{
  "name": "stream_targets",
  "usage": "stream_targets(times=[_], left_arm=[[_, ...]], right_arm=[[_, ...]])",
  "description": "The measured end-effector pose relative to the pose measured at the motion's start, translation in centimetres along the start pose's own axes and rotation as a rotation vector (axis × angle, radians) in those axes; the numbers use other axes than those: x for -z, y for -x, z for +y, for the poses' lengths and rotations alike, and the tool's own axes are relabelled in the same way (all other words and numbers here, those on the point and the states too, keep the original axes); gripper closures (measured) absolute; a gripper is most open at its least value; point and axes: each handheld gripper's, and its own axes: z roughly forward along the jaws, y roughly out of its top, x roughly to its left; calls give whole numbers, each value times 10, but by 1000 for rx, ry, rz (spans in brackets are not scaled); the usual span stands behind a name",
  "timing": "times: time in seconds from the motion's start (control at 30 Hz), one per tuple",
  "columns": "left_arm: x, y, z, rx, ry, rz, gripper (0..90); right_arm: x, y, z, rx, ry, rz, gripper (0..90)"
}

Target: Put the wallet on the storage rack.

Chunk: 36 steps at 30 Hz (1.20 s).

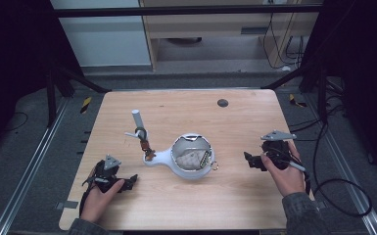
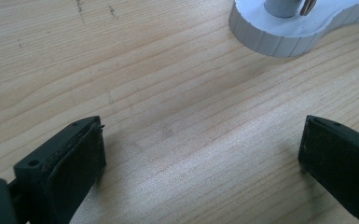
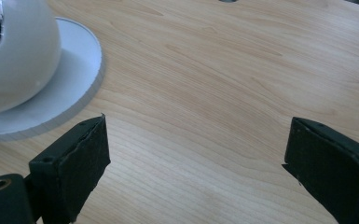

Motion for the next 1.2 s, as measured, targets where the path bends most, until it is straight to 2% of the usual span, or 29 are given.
stream_targets(times=[0.3,0.6,0.97,1.07,1.2], left_arm=[[0,0,0,1,0,0,0],[0,0,0,-1,-2,0,0],[0,0,0,-1,-2,2,0],[0,0,0,0,-2,1,0],[0,0,0,0,-2,1,0]], right_arm=[[-7,11,-18,-50,-16,-1,58],[-15,18,-35,-75,-33,-18,56],[-29,18,-52,-106,-64,-20,56],[-35,18,-55,-112,-82,-37,48],[-42,19,-57,-137,-79,-53,53]])
